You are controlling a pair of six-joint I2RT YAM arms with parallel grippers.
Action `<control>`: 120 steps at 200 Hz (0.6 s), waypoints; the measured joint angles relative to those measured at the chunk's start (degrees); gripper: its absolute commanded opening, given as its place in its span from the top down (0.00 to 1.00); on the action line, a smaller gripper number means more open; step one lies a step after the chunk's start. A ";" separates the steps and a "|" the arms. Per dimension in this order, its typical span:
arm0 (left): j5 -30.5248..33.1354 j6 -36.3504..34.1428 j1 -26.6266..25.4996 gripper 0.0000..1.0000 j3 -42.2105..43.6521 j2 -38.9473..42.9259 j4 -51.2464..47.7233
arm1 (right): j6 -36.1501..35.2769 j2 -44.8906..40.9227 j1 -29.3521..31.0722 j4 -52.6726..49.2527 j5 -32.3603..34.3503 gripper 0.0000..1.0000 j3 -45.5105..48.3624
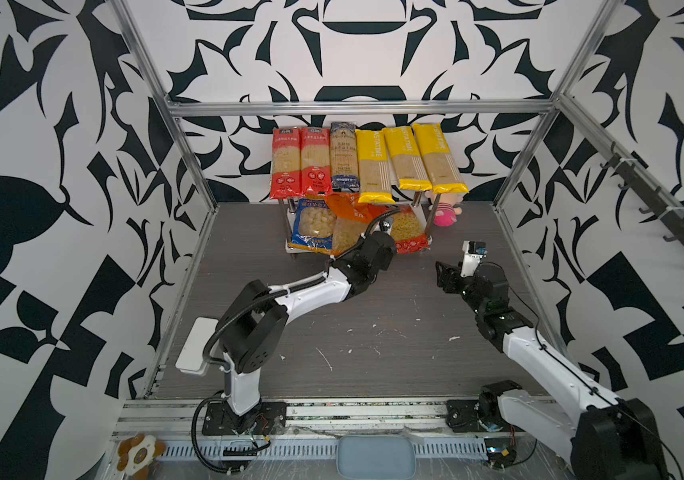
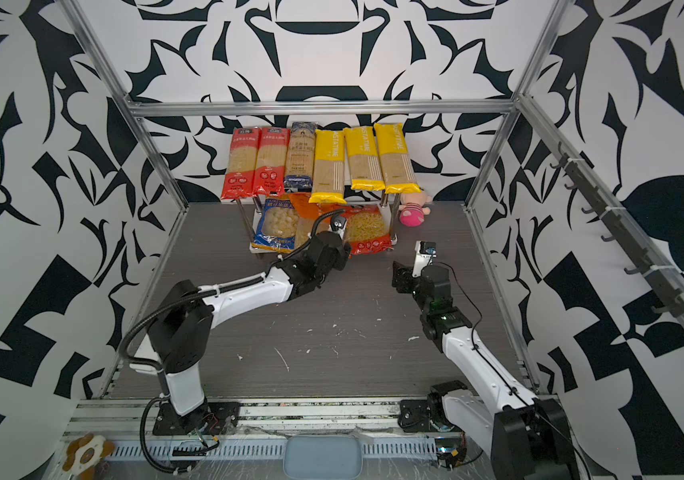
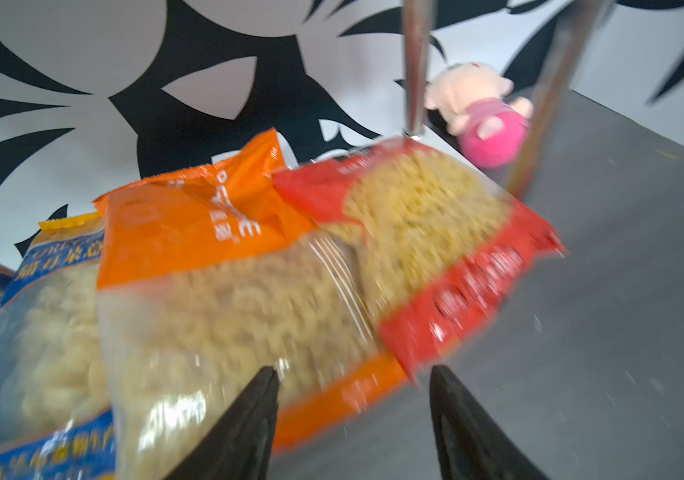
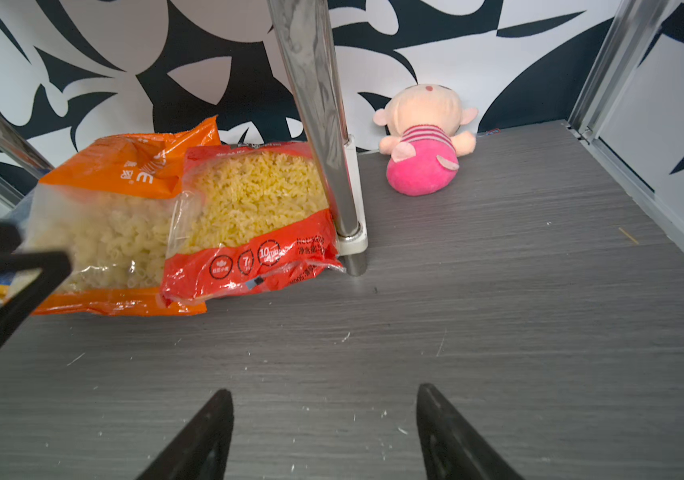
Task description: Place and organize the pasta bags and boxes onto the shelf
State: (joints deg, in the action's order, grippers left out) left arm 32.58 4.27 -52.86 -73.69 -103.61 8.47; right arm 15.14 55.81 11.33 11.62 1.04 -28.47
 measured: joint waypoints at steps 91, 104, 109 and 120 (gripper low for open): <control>0.66 5.01 -3.54 0.38 24.63 19.61 1.49 | 1.90 -5.84 0.00 -14.86 0.26 0.27 -1.01; 1.38 5.88 -3.54 0.37 27.41 23.37 1.27 | 2.49 -6.14 0.00 -15.65 0.35 0.27 -1.03; 1.90 6.27 -3.56 0.37 28.65 24.92 1.18 | 2.69 -6.19 0.00 -15.89 0.39 0.27 -1.03; 3.21 6.78 -3.58 0.37 31.52 28.41 1.01 | 3.13 -6.38 0.00 -16.55 0.52 0.28 -1.03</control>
State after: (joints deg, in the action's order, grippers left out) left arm 35.79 11.05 -56.45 -42.17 -75.20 9.47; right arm 18.26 49.43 11.33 -4.93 1.56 -29.50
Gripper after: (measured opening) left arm 0.630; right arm 0.726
